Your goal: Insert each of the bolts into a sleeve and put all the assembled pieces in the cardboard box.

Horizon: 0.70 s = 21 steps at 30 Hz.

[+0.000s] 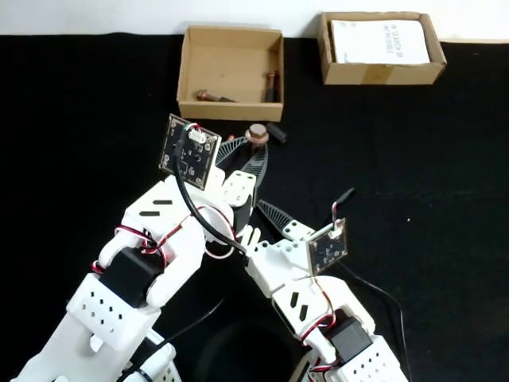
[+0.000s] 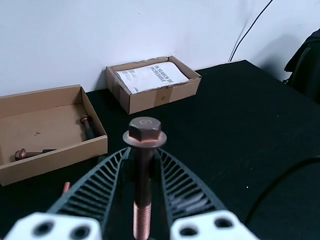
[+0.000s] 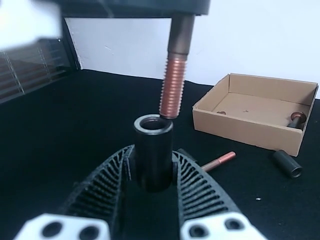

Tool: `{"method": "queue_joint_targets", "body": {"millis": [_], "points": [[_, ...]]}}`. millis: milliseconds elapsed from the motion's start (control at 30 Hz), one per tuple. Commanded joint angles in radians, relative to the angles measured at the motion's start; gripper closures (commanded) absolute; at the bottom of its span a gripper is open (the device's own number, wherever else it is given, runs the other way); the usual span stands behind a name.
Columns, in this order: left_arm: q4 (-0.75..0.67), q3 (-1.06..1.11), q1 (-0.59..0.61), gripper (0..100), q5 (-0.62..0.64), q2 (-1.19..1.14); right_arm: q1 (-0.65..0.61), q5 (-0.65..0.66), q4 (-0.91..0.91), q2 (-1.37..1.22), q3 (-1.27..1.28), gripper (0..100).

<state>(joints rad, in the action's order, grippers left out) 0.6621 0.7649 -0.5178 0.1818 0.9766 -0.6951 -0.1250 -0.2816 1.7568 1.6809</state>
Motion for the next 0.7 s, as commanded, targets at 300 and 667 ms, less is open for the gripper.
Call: {"method": "queue_joint_targets", "body": {"millis": [300, 667], "points": [[0.152, -0.116, -0.015, 99, 0.003, -0.004, -0.004, -0.002, 0.001, 0.013, 0.124, 99.1], [0.172, -0.171, -0.015, 99, 0.006, -0.004, -0.004, 0.000, 0.001, 0.013, 0.124, 99.1]]}}
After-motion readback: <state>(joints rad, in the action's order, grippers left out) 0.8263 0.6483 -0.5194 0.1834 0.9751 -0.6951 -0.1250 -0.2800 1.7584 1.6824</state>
